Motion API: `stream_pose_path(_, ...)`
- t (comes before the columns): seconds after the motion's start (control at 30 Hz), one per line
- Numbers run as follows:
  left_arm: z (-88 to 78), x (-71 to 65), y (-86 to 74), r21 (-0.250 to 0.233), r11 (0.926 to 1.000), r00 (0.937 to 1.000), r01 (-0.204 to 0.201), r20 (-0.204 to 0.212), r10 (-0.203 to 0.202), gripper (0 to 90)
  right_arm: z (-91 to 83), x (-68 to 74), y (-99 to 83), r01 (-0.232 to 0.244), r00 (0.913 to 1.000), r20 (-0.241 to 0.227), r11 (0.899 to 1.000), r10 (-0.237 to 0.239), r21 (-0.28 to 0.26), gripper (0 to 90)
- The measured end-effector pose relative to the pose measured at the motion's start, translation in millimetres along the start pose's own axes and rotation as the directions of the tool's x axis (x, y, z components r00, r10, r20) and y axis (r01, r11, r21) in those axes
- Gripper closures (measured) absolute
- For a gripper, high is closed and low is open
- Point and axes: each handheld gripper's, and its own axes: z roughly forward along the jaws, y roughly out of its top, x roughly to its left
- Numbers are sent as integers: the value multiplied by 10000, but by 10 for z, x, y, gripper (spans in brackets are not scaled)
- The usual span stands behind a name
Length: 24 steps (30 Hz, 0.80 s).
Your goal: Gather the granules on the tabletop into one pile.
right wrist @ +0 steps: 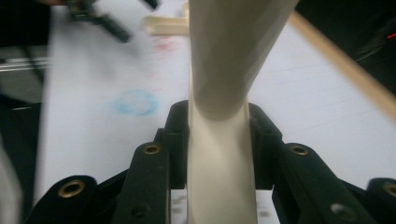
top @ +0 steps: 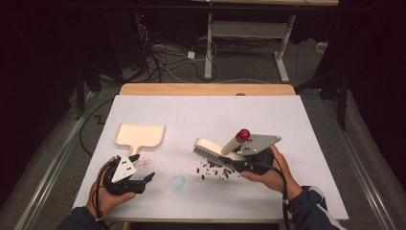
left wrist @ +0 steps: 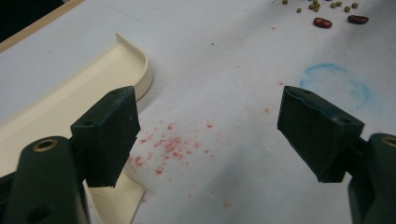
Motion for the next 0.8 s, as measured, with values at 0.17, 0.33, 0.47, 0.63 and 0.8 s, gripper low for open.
stream_pose_path(0.17,-6,18,-14,97,9999,9999,134,33,-134,200,215,232,16,-663,9890,-1266,9946,761,797,675)
stream_pose_path(0.33,-4,11,-10,87,9999,9999,92,85,-93,200,501,386,-50,-1747,9623,-1874,9760,1972,1297,675)
stream_pose_path(0.47,4,12,-14,91,10000,10000,-33,88,32,200,598,333,-93,-2371,9630,-977,9622,2510,1342,675)
stream_pose_path(0.63,5,3,-15,146,9999,9998,48,185,-50,200,594,106,-243,-3293,9406,-389,9341,3373,1378,671)
stream_pose_path(0.8,8,-4,-12,179,9998,9997,-11,227,7,200,518,-15,-277,-3256,9448,38,9372,3278,1251,672)
